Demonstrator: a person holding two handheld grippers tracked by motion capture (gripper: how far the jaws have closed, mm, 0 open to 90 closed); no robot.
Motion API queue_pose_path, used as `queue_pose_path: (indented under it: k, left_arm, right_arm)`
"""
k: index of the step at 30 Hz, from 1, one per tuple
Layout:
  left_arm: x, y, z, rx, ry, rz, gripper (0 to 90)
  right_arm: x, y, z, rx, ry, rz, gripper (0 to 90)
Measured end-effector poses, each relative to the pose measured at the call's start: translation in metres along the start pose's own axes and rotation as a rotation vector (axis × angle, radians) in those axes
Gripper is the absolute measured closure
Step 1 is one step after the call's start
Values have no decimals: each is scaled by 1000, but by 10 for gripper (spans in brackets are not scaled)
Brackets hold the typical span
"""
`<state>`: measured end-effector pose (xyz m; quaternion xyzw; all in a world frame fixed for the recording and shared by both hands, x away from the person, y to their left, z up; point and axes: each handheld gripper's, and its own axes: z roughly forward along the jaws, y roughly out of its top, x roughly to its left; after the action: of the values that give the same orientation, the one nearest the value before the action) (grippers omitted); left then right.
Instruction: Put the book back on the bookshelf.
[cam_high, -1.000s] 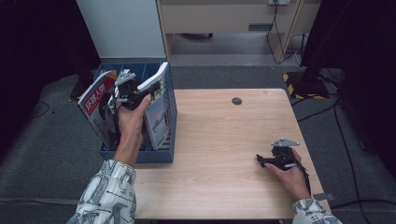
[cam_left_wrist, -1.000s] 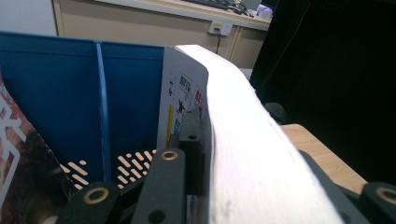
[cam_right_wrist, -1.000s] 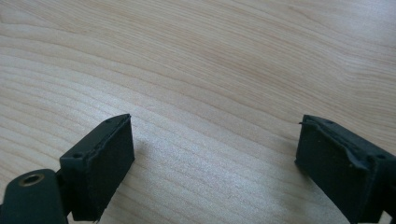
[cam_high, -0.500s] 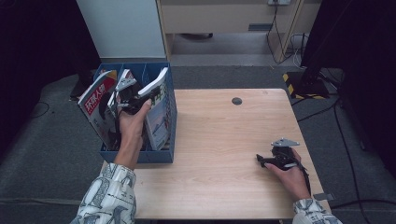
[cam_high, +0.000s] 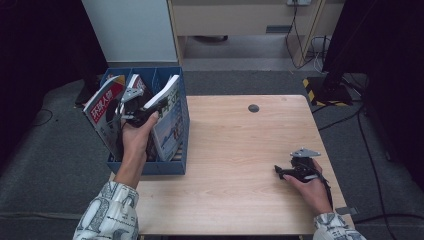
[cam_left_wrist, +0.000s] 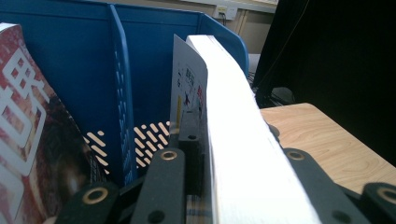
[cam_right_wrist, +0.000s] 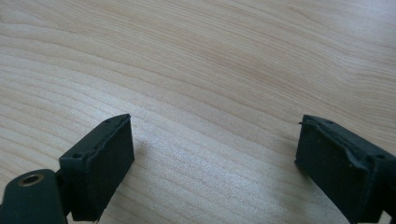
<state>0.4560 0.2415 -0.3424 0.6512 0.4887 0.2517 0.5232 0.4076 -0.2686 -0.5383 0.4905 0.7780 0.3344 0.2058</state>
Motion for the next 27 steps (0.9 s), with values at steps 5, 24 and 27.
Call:
queue_pose_path:
  k: [5, 24, 27]
  left_arm:
    - [1, -4, -2, 12, 4, 2, 715]
    - [5, -11, -3, -18, -1, 0, 725]
    - [8, -9, -5, -30, 1, -16, 727]
  right_arm:
    - [0, 0, 0, -1, 0, -2, 114]
    - [0, 0, 0, 1, 1, 0, 113]
    - [0, 0, 0, 0, 2, 4, 112]
